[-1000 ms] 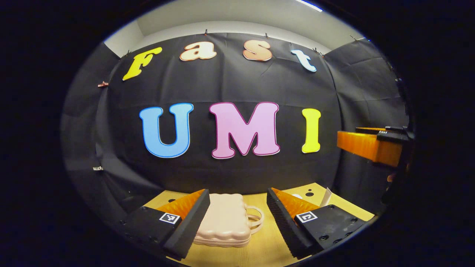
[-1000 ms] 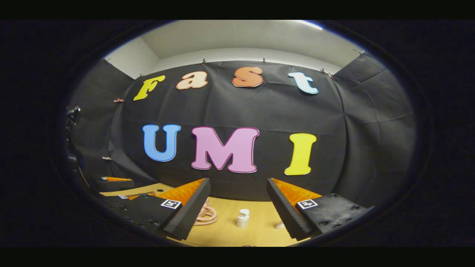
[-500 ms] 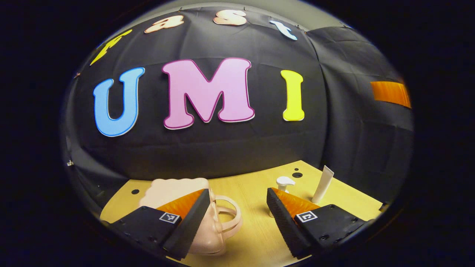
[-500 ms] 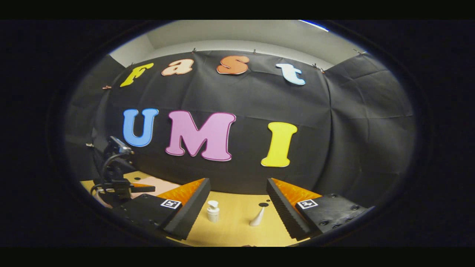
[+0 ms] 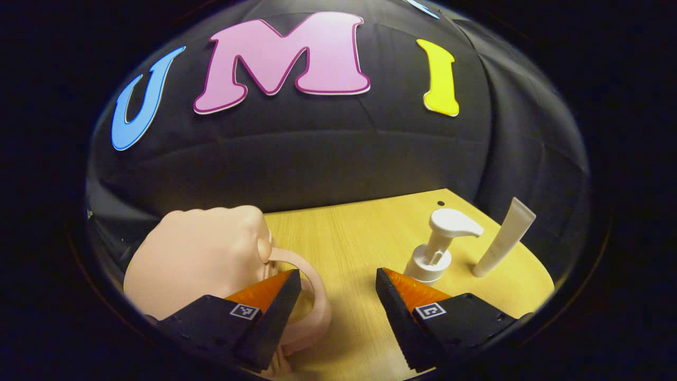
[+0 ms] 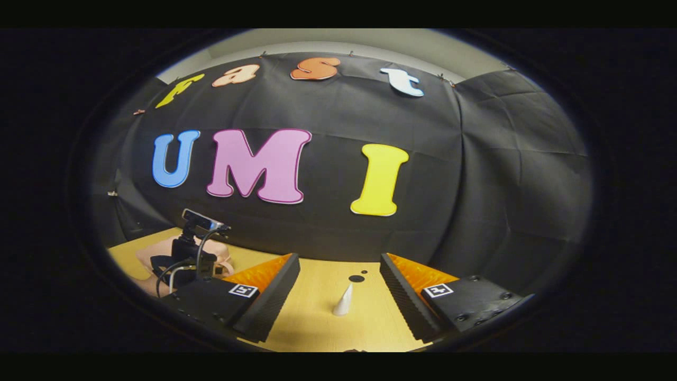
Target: First open the suitcase, pack the skin care products into it, and then close the suitcase.
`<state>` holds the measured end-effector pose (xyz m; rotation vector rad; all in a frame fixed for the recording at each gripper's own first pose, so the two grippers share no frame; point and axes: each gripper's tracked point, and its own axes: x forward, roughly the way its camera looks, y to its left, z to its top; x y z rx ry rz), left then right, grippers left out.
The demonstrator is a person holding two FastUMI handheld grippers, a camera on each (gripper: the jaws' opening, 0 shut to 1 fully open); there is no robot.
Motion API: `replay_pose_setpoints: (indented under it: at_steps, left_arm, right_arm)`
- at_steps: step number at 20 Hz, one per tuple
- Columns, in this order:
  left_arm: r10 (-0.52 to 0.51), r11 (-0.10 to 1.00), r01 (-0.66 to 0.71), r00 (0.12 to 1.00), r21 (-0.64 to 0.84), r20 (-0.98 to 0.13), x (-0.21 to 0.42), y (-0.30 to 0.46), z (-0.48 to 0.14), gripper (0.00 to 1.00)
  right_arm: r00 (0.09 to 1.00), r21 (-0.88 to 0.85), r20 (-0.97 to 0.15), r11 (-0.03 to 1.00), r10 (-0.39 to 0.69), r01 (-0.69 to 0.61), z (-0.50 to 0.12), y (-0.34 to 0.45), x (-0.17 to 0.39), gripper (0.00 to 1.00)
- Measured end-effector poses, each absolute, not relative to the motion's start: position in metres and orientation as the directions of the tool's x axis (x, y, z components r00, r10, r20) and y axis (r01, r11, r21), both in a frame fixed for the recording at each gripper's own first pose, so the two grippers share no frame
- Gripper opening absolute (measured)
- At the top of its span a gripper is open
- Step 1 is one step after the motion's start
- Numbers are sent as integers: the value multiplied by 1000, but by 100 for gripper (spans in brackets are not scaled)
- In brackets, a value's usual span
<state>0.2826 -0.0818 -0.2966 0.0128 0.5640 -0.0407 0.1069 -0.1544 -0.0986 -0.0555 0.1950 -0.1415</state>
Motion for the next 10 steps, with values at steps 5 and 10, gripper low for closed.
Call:
replay_pose_setpoints:
  at_steps: [5,10]
  left_arm:
    - [66,996,-19,782,82,-620,296,-74,-334,67]
    - [123,992,-90,714,84,-689,294,-59,-348,24]
  right_arm:
    - [960,-19,-237,988,-151,151,-117,-159,116,97]
    - [967,-17,-229,994,-112,111,-117,-154,117,98]
